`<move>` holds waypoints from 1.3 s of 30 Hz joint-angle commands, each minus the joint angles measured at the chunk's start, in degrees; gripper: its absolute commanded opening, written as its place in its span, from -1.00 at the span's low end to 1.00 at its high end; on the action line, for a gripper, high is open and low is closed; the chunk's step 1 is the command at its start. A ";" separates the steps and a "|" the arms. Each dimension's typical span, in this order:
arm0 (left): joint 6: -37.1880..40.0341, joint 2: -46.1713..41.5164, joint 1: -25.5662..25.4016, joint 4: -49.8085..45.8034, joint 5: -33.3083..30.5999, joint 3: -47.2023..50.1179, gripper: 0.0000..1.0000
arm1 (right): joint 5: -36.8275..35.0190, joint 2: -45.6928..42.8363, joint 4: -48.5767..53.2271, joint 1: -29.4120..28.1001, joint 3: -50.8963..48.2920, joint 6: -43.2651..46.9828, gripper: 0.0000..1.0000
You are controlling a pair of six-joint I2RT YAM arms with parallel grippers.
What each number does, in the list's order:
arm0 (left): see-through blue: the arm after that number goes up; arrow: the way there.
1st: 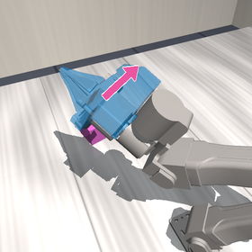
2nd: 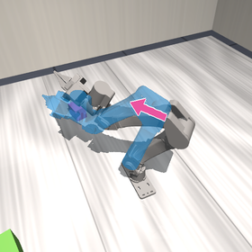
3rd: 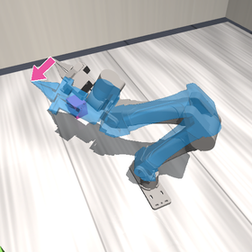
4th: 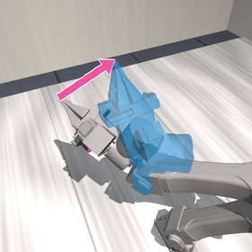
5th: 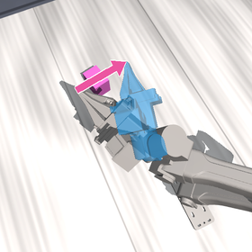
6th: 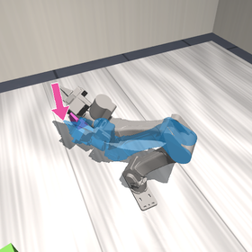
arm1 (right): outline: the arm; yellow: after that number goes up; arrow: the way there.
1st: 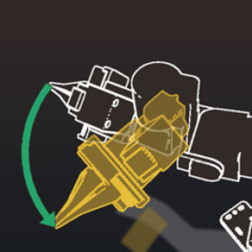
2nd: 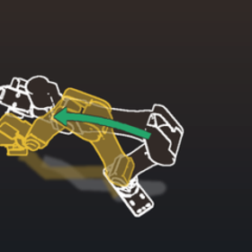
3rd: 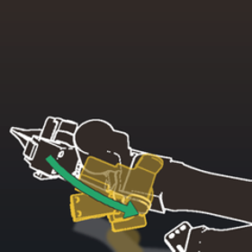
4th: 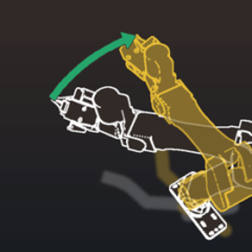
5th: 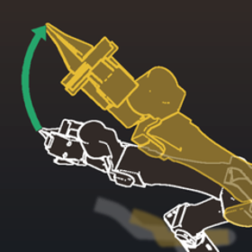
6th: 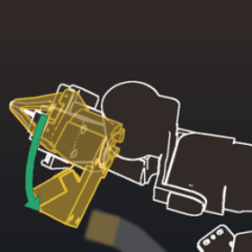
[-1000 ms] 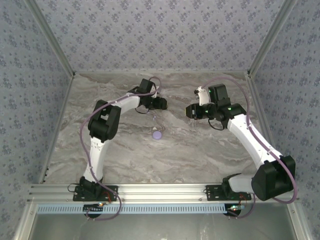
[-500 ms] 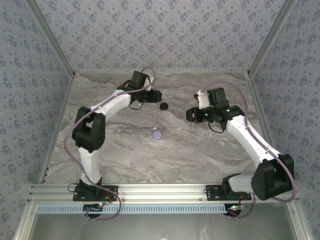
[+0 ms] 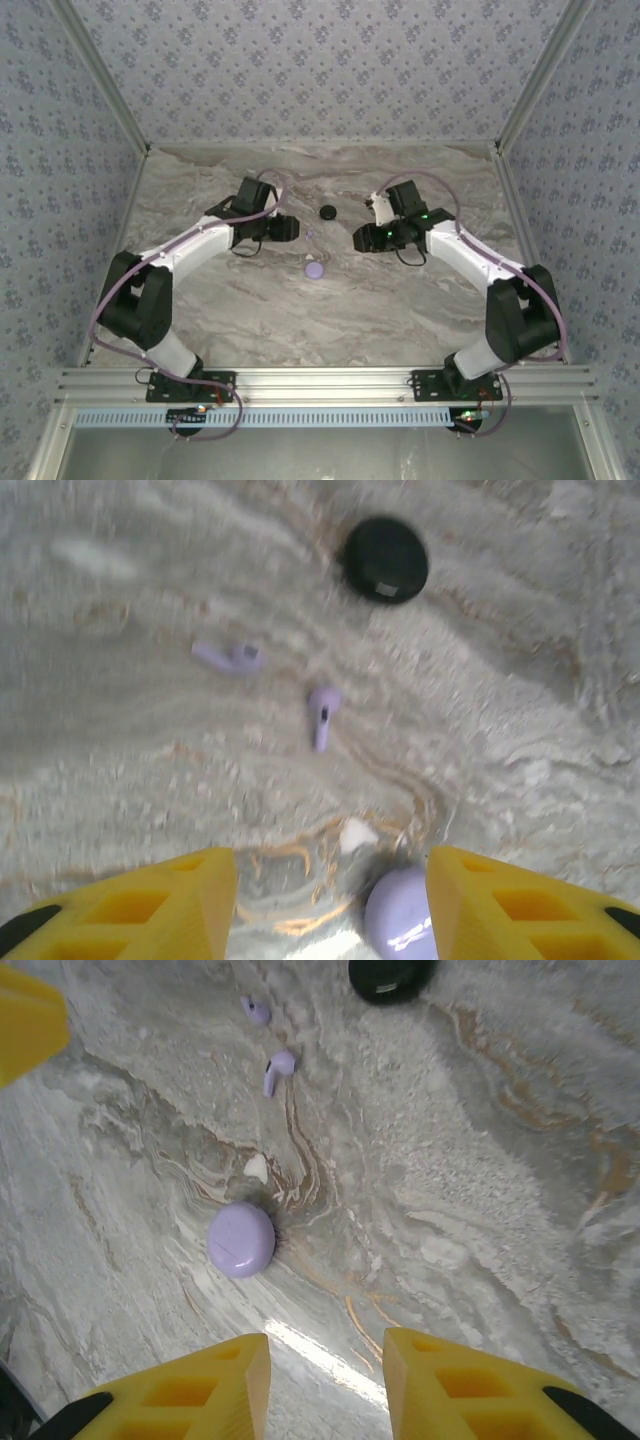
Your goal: Insert the wireless bluetooth earbuds into the charging case
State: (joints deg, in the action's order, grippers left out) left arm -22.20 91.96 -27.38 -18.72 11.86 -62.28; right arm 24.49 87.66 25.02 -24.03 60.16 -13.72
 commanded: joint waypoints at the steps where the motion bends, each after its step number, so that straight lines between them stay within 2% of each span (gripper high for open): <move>1: -2.57 -2.40 -0.26 2.55 1.48 3.05 0.02 | -1.06 4.14 -2.09 -2.49 1.39 -2.70 -0.26; 7: -4.57 0.58 -1.43 4.82 3.21 5.29 -0.22 | -1.76 10.84 -3.78 -6.67 3.31 -5.18 -0.37; 9: -4.76 1.94 -1.94 5.33 3.73 5.11 -0.29 | -1.42 12.30 -4.61 -7.52 3.38 -6.10 -0.45; 19: -6.44 9.57 -4.87 5.56 3.92 1.98 -0.61 | -0.50 17.96 -5.83 -10.49 4.95 -8.88 -0.56; 29: -6.89 12.10 -6.19 4.77 3.97 2.01 -0.69 | -0.43 20.92 -5.09 -11.30 6.86 -9.21 -0.59; 39: -6.11 10.74 -6.43 2.30 4.14 2.95 -0.72 | -0.60 23.58 -3.78 -11.39 10.88 -9.06 -0.59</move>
State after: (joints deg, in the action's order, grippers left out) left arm -28.60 103.35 -33.52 -14.33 15.42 -59.22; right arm 23.62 109.89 19.49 -34.94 68.86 -22.11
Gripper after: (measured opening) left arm 0.139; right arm 0.205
